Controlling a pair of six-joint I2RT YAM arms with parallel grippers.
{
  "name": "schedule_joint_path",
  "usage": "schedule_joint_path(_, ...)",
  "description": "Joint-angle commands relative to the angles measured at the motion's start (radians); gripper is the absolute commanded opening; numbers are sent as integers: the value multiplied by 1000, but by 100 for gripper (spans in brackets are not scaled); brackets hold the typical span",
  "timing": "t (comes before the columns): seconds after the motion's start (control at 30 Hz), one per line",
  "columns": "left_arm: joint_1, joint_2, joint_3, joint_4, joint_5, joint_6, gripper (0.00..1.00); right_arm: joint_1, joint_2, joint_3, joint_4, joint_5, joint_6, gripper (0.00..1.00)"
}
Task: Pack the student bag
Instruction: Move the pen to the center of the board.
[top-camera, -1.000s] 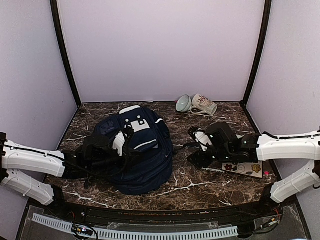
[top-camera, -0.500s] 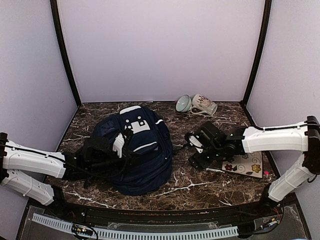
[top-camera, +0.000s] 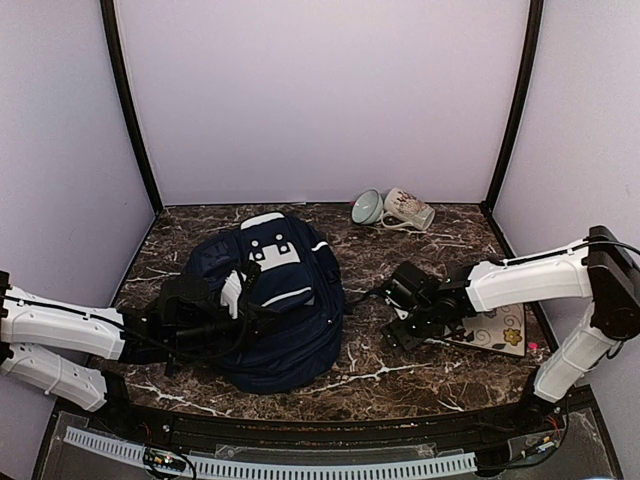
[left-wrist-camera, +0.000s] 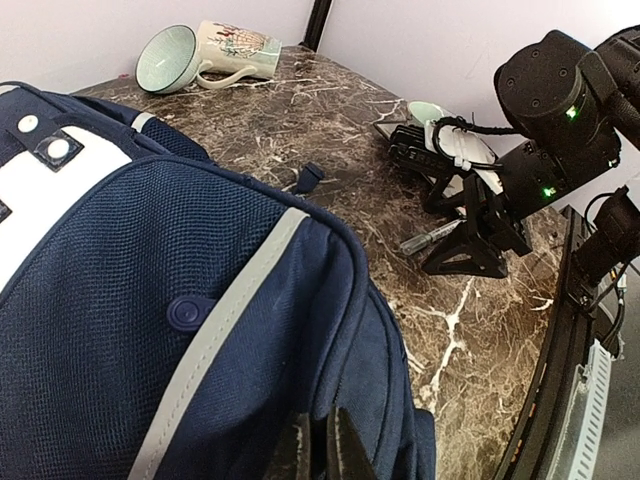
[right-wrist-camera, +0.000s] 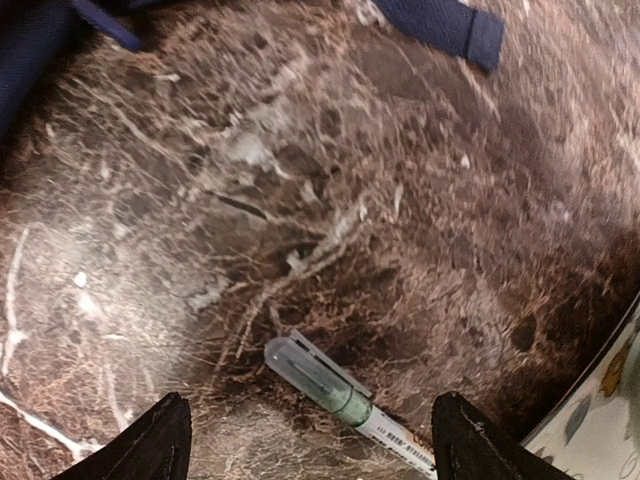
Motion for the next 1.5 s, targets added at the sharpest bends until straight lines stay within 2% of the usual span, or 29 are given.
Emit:
schedule_joint_path(0.0, -4, -31, -20, 16, 62, -34, 0, -10, 6, -32, 40, 7, 89, 84)
schedule_joint_path(0.13, -4, -32, -21, 18, 68, -35, 0, -25, 66, -32, 44, 11, 101, 82)
schedule_joint_path(0.2, -4, -35, -22, 17, 67, -38, 0, -35, 72, -40, 55, 7, 103, 77)
schedule_joint_path(0.4, -4, -36, -22, 17, 61, -34, 0, -39, 47, -60, 107, -50, 101, 39)
schedule_joint_path(0.43, -4, -35, -23, 17, 62, -34, 0, -38, 47, -67, 120, -68, 99, 23)
schedule_joint_path(0.7, -6, -35, -25, 23, 68, -37, 0, -4, 79, -15, 210, -114, 108, 5)
schedule_joint_path(0.93, -6, -39, -32, 28, 64, -41, 0, 33, 123, 24, 313, -56, 151, 3)
schedule_joint_path(1.07, -6, -32, -37, 45, 62, -41, 0, 40, 141, 8, 341, -34, 173, 9)
schedule_joint_path(1.1, -6, -30, -37, 47, 61, -41, 0, 41, 143, 6, 345, -34, 176, 12)
schedule_joint_path(1.3, -6, -29, -39, 49, 40, -39, 0, 53, 126, 12, 334, -58, 163, 44)
schedule_joint_path(1.4, -6, -36, -43, 49, 29, -39, 0, 69, 95, 10, 316, -63, 157, 54)
schedule_joint_path(1.47, -6, -42, -48, 50, 27, -40, 0, 80, 59, 7, 295, -55, 159, 57)
